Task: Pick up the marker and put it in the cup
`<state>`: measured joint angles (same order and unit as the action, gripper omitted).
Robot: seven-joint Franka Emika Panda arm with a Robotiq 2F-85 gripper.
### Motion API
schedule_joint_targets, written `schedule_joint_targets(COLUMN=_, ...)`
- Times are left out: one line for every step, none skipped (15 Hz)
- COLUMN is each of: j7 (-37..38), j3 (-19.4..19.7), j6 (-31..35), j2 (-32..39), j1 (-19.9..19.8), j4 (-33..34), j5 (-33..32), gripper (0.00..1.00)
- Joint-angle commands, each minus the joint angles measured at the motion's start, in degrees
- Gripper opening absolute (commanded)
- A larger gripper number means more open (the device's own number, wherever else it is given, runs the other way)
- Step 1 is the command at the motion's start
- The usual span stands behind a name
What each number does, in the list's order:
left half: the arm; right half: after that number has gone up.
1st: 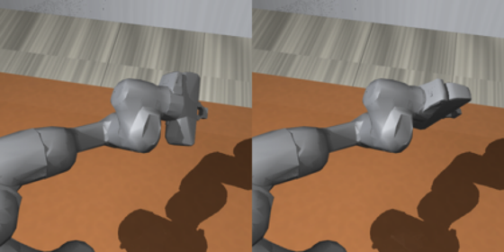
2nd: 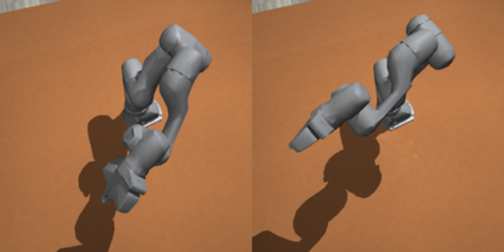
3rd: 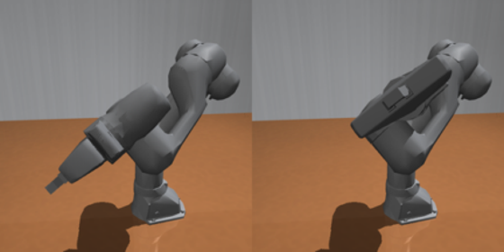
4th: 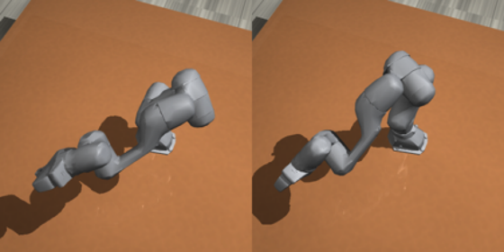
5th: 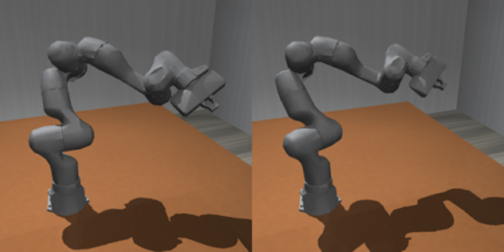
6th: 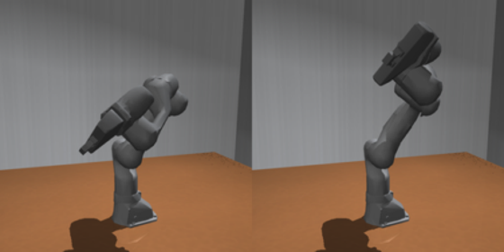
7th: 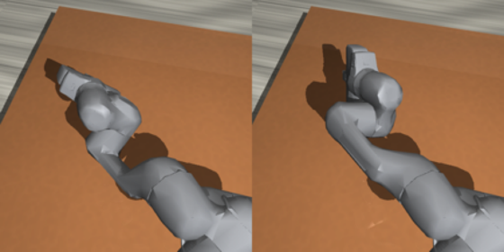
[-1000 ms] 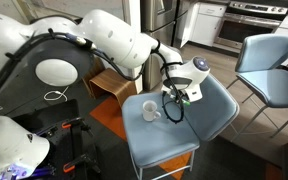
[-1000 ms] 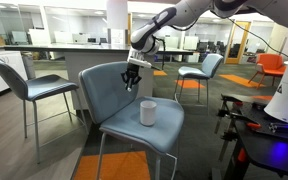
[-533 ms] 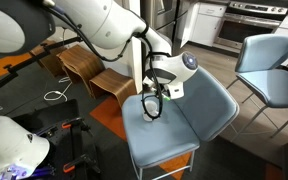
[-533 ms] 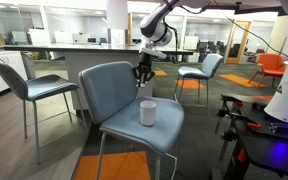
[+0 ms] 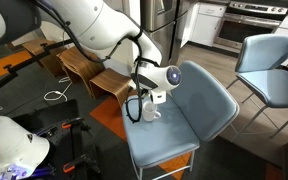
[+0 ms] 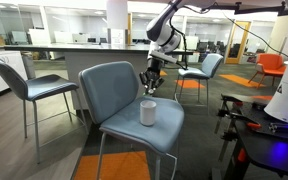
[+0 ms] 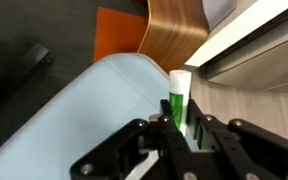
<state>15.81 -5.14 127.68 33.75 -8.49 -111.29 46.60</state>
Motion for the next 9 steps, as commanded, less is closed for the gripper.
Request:
schedule_joint_targets(j7=-1.91, j3=1.16, j6=-2.29, j2=-0.06, j1=0.36, j4=-1.47, j5=3.72, gripper=0.05)
schedule_joint_targets(j7=-2.66, j3=1.18, j6=-2.50, j2=0.50, j1=0.24, j4=-1.50, j5=4.49, gripper=0.05)
schedule_joint_targets(j7=-3.32, j3=1.35, j6=-2.73, j2=1.19, j1=0.31, j4=-1.23, j5=4.98, gripper=0.05)
schedule_joint_targets(j7=-3.62, j3=1.41, j6=-2.94, j2=1.94, j1=0.24, j4=-0.78, j5=5.65, gripper=0.05)
schedule_joint_targets(j7=-4.55, j3=1.30, j6=-2.96, j2=2.57, j1=-0.01, j4=-0.39, j5=6.75, gripper=0.05)
schedule_joint_targets(j7=-4.55, j3=1.58, j6=-2.94, j2=3.17, j1=0.15, j4=-0.03, j5=7.24, gripper=0.05)
schedule_joint_targets(j7=-5.36, j3=1.57, j6=-3.01, j2=3.69, j1=-0.12, j4=0.31, j5=8.40, gripper=0.05)
schedule_joint_targets(j7=-5.17, j3=1.88, j6=-3.21, j2=4.36, j1=-0.12, j4=0.89, j5=8.88, gripper=0.05)
schedule_joint_targets(j7=-4.93, j3=2.45, j6=-3.27, j2=4.94, j1=0.12, j4=1.33, j5=8.68, gripper=0.05)
